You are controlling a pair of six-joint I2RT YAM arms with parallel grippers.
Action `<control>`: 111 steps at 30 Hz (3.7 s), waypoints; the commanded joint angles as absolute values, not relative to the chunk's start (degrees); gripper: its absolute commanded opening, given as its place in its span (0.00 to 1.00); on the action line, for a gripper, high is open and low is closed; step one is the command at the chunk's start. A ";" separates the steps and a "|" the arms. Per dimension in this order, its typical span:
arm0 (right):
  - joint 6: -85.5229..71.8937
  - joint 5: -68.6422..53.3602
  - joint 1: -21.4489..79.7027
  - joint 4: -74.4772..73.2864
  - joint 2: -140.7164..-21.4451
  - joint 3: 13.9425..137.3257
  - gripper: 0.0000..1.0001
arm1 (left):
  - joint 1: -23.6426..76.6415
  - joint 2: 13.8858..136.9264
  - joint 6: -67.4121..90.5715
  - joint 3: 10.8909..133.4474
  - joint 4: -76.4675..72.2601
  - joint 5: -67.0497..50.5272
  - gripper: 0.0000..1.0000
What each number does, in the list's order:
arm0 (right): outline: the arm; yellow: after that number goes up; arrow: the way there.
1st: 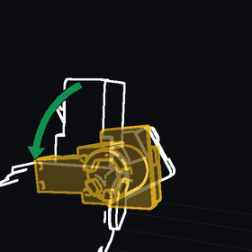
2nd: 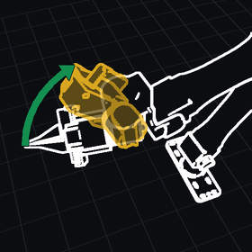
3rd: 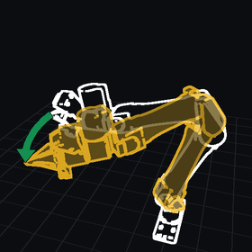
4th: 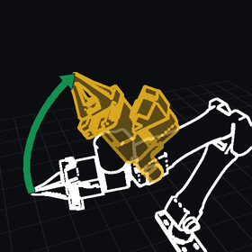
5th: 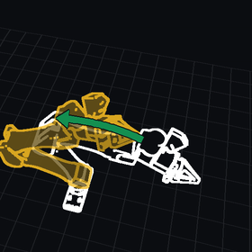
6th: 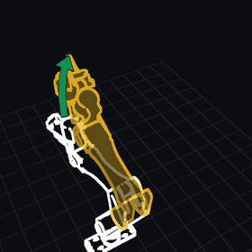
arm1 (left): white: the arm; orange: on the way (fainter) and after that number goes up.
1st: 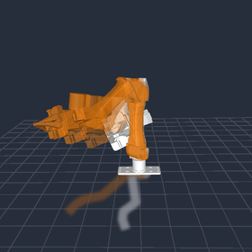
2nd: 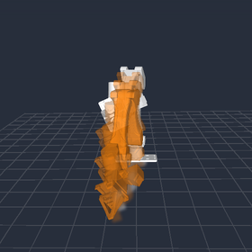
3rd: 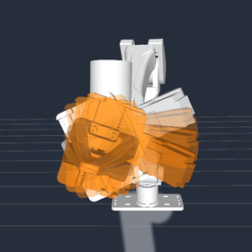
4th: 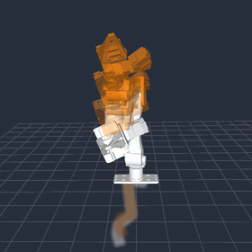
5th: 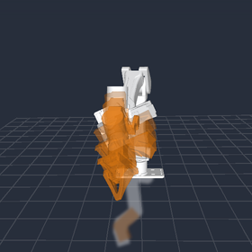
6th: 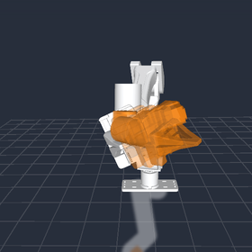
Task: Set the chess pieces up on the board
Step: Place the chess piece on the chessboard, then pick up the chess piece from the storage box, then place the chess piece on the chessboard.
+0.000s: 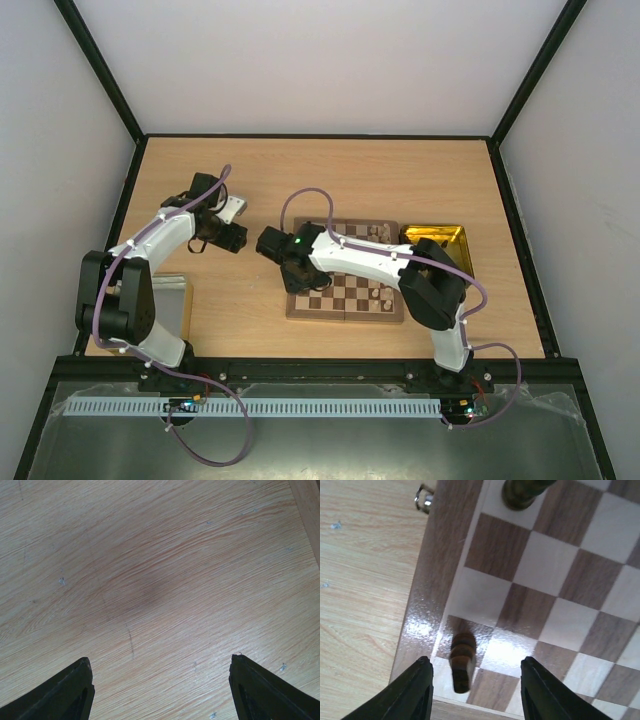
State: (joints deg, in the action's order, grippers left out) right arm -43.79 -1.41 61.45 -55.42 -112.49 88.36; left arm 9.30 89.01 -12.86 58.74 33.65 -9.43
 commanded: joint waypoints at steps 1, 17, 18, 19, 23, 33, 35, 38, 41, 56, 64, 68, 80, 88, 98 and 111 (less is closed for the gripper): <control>-44.15 3.64 58.39 -60.85 -107.23 92.38 0.46 | 8.96 87.93 -12.83 58.41 33.92 -10.01 0.74; -36.73 6.84 20.64 -63.80 -85.84 72.28 0.38 | 9.05 91.31 -12.62 59.88 34.93 -10.48 0.74; -36.73 5.61 19.00 -63.35 -85.21 70.70 0.38 | 9.05 91.66 -12.65 60.03 35.04 -10.44 0.74; -36.69 4.83 17.50 -62.72 -84.64 69.30 0.37 | 9.05 91.87 -12.60 60.15 35.06 -10.53 0.74; -36.66 2.10 15.53 -60.16 -82.96 64.87 0.37 | 9.11 92.34 -12.50 59.97 35.02 -10.52 0.74; -37.25 -4.41 13.65 -52.63 -82.97 56.68 0.35 | 9.05 92.42 -12.48 59.65 34.90 -9.81 0.74; -37.25 -4.18 13.54 -51.72 -83.43 56.20 0.35 | 9.06 92.25 -12.48 59.61 34.87 -9.69 0.74; -37.18 -4.07 13.41 -50.15 -84.48 55.82 0.35 | 9.05 91.94 -12.50 59.20 34.62 -9.66 0.74; -37.16 -4.06 13.14 -48.32 -85.89 55.48 0.34 | 9.05 91.87 -12.57 59.07 34.61 -9.50 0.74; -37.11 -4.47 12.72 -44.66 -89.14 53.12 0.30 | 9.05 92.49 -12.66 59.54 34.80 -9.45 0.74; -36.76 -4.26 12.37 -42.22 -91.49 52.27 0.24 | 9.05 93.16 -12.62 60.13 35.17 -9.58 0.74; -36.70 -4.01 12.15 -41.79 -92.11 52.61 0.16 | 9.05 93.16 -12.57 60.22 35.41 -9.61 0.74; -35.29 -0.27 12.04 -46.20 -89.60 55.91 0.10 | 9.04 92.99 -12.72 60.10 35.54 -10.50 0.74; -34.51 1.90 11.97 -51.16 -85.10 59.49 0.09 | 9.09 92.33 -12.68 60.15 35.55 -10.84 0.74; -35.08 2.05 14.08 -54.39 -81.92 60.73 0.07 | 9.15 90.30 -12.64 59.47 35.72 -10.82 0.74; -44.38 4.73 45.68 -65.70 -87.19 77.74 0.07 | 9.14 88.65 -12.68 59.04 35.44 -10.72 0.74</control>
State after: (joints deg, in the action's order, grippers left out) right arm -41.63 3.40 39.68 -59.86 -83.72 73.17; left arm 9.30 90.37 -12.84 58.98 34.22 -10.28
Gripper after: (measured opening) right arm 0.081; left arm 0.744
